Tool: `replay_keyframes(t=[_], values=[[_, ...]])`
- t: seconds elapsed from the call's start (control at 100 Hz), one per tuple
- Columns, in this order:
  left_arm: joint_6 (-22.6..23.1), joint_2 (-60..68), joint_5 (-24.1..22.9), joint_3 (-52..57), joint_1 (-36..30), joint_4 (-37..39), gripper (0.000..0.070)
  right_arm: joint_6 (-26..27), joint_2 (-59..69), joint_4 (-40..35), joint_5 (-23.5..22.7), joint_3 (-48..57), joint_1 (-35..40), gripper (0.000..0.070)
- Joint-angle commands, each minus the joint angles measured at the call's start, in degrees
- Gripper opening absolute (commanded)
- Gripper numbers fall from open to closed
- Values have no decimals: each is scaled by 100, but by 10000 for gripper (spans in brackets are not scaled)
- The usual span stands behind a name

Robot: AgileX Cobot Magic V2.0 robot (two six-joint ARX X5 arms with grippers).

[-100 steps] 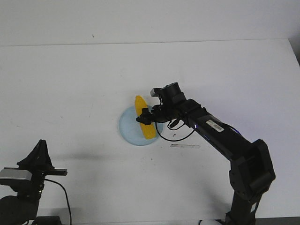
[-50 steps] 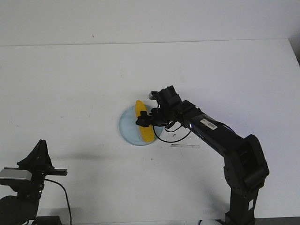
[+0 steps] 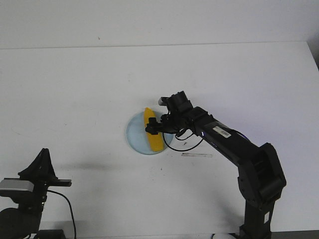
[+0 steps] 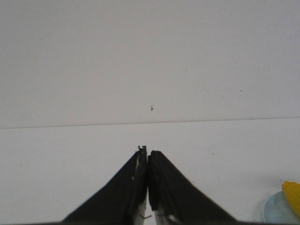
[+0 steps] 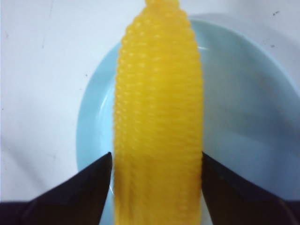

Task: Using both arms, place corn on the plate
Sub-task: 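Carry the corn with the right gripper over the plate and lower it, then open the right gripper to release the corn onto the plate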

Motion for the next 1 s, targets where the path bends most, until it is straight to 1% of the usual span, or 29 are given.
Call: replay_keyframes(t=[0.0, 0.31, 0.4, 0.49, 0.6, 0.64, 0.69, 0.72, 0.76, 0.81, 0.88, 0.93, 0.99], values=[[50, -13, 2, 13, 4, 63, 1, 48, 146, 37, 11, 87, 52, 429], [50, -11, 2, 13, 4, 63, 1, 48, -4, 179, 74, 101, 26, 432], [50, -13, 2, 13, 4, 63, 1, -2, -225, 216, 308, 101, 2, 432], [50, -11, 2, 13, 4, 63, 1, -168, -501, 197, 667, 98, 2, 432], [50, -11, 2, 13, 4, 63, 1, -573, -855, 116, 1134, 98, 2, 430], [50, -11, 2, 13, 4, 63, 1, -879, -1005, 15, 1329, 96, 2, 427], [50, -11, 2, 13, 4, 63, 1, -1388, -1185, -168, 1631, 87, 2, 411], [50, -13, 2, 13, 4, 63, 1, -1650, -1292, -306, 1886, 74, 2, 397], [50, -13, 2, 13, 4, 63, 1, -1875, -1453, -459, 2328, 26, 2, 353], [50, -13, 2, 13, 4, 63, 1, -2006, -1641, -562, 2894, -83, 2, 264], [50, -13, 4, 13, 4, 63, 1, -2116, -1952, -509, 3523, -372, -26, 133], [50, -13, 2, 13, 4, 63, 1, -2162, -2190, -365, 3792, -647, -107, 79], [50, -13, 2, 13, 4, 63, 1, -2194, -2533, -105, 3910, -1054, -260, 59]])
